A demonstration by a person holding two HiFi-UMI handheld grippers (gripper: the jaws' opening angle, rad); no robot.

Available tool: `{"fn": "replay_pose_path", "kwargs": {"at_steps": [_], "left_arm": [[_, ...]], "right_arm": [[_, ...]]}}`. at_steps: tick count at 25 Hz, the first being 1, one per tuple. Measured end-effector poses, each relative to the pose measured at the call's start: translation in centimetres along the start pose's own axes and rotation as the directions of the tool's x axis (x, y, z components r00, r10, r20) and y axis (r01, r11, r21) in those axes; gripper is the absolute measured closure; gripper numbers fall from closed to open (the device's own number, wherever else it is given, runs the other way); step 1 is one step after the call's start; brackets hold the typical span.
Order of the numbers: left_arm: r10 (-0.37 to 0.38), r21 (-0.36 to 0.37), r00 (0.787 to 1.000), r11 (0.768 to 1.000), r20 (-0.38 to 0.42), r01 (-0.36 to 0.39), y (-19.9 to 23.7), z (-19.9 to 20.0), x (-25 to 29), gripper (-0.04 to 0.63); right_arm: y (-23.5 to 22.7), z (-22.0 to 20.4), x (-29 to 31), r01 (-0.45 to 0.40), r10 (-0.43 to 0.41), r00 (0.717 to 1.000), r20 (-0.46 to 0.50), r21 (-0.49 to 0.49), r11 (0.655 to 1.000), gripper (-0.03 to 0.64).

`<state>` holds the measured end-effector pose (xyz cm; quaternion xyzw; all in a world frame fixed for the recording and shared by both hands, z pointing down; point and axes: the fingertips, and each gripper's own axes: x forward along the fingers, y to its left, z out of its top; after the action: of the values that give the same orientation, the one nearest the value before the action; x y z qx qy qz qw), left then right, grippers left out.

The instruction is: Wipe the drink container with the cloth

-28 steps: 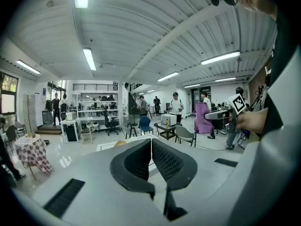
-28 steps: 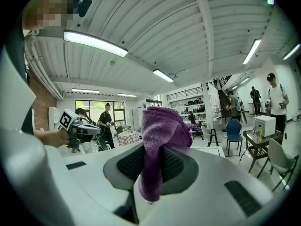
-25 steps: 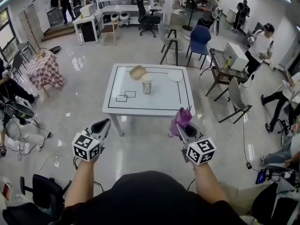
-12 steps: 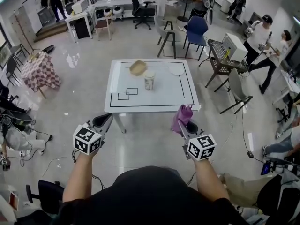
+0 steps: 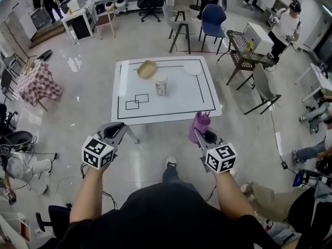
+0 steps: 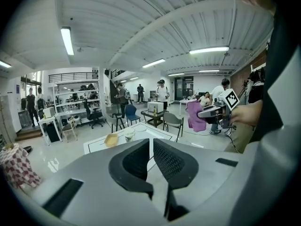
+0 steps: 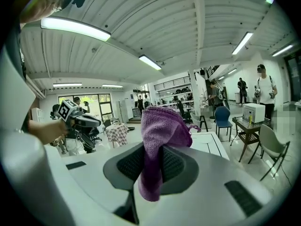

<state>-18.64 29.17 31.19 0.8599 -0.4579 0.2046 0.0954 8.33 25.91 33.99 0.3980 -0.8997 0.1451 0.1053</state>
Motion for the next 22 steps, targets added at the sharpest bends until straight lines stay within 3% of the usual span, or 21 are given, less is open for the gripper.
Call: {"fn": "replay_pose_path", "kwargs": {"at_steps": [17,22], "left_arm": [[0.046,-0.070,0.998,0.996,-0.038,-0.048,12.2,3.4,11.7,0.561],[0.019,-0.054,0.997,0.998,-0.072,-0.023,14.5,4.6,16.9,0.503]], "right_arm": [[-10.0,4.0,15.8,-0.065,0.063,0.995,-0.074,-0.027,0.998,0.528],[-14.0,4.6,19.8,-0.083,0.080,0.991,-0.107,-0.025,0.996,0.528]]}}
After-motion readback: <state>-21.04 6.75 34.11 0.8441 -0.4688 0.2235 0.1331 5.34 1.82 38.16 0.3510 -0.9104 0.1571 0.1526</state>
